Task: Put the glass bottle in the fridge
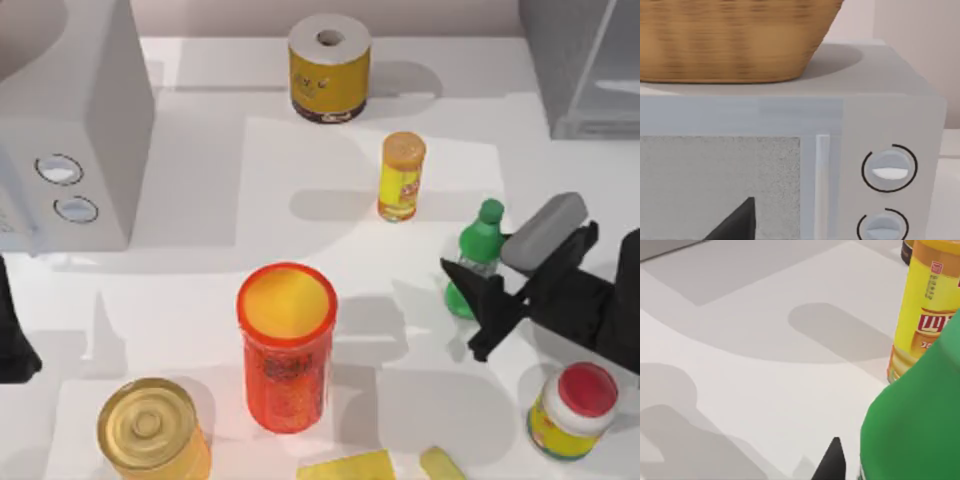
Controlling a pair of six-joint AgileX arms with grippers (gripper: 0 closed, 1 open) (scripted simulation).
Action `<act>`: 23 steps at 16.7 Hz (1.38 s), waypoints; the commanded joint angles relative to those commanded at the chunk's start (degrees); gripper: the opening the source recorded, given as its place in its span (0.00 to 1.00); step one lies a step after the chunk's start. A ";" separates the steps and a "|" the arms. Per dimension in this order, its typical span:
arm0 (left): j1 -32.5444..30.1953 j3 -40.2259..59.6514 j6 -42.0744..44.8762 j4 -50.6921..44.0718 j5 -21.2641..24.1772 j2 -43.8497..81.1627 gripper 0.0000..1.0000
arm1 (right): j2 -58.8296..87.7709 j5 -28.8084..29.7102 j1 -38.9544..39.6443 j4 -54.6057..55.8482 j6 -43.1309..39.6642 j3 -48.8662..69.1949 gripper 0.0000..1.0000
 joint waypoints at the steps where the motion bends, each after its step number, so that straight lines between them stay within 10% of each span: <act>1: 0.00 0.00 0.00 0.00 0.00 0.00 1.00 | 0.00 0.00 0.00 0.00 0.00 0.00 0.01; 23: 0.00 0.00 0.00 0.00 0.00 0.00 1.00 | -20.12 -21.85 -23.03 -26.01 -10.12 0.08 0.01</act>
